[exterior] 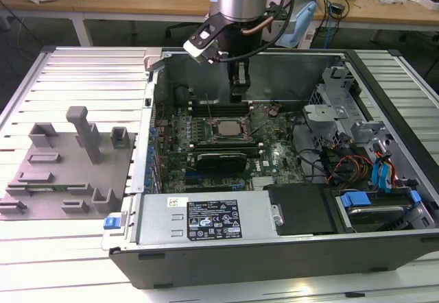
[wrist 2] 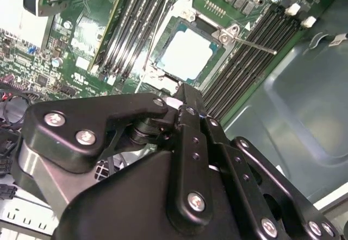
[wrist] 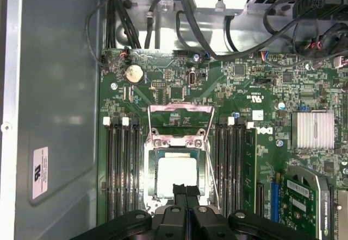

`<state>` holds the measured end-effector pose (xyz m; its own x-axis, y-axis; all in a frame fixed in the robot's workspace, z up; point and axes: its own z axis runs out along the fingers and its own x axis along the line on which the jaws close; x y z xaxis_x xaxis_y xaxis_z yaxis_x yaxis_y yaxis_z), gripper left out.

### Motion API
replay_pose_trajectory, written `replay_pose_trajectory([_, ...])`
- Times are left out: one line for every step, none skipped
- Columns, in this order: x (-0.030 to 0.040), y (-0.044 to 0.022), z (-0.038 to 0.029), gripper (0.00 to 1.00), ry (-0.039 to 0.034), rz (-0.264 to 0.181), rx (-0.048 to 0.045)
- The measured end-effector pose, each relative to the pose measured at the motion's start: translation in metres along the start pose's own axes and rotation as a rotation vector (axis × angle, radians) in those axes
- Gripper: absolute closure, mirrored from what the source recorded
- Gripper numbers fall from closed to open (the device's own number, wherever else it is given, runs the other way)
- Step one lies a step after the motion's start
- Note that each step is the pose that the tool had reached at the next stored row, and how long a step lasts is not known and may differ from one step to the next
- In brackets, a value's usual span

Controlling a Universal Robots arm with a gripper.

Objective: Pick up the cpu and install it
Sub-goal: 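Close the cpu cover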

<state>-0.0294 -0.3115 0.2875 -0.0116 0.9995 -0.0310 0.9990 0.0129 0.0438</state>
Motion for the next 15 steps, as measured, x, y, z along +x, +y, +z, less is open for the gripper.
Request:
replay_pose_trajectory([0.0000,0.0021,0.0000,0.89,-0.0001,0.000,0.0001])
replay_pose_trajectory([0.0000,0.0036,0.0002,0.89,0.0000,0.000,0.0000])
replay_pose_trajectory([-0.0001,0.0059,0.0002,0.89,-0.0001,0.000,0.0000])
replay_pose_trajectory([-0.0001,0.0093,0.0004,0.89,-0.0001,0.000,0.0000])
replay_pose_trajectory([-0.0001,0.0113,0.0005,0.89,0.0000,0.000,0.0000])
replay_pose_trajectory([-0.0002,0.0132,0.0006,0.89,0.0000,0.000,-0.0001])
replay_pose_trajectory([-0.0002,0.0162,0.0007,0.89,0.0000,0.000,-0.0001])
replay_pose_trajectory([-0.0002,0.0184,0.0008,0.89,0.0000,0.000,0.0000])
replay_pose_trajectory([-0.0002,0.0211,0.0010,0.89,0.0000,0.000,0.0000])
replay_pose_trajectory([-0.0003,0.0247,0.0011,0.89,0.0000,0.000,0.0000])
replay_pose_trajectory([-0.0003,0.0274,0.0012,0.89,0.0000,0.000,-0.0001])
replay_pose_trajectory([-0.0004,0.0333,0.0015,0.89,-0.0001,0.000,0.0000])
replay_pose_trajectory([-0.0004,0.0386,0.0017,0.89,-0.0002,0.000,0.0000])
replay_pose_trajectory([-0.0005,0.0418,0.0018,0.89,-0.0001,0.000,0.0001])
replay_pose_trajectory([-0.0005,0.0447,0.0020,0.89,-0.0001,0.000,0.0000])
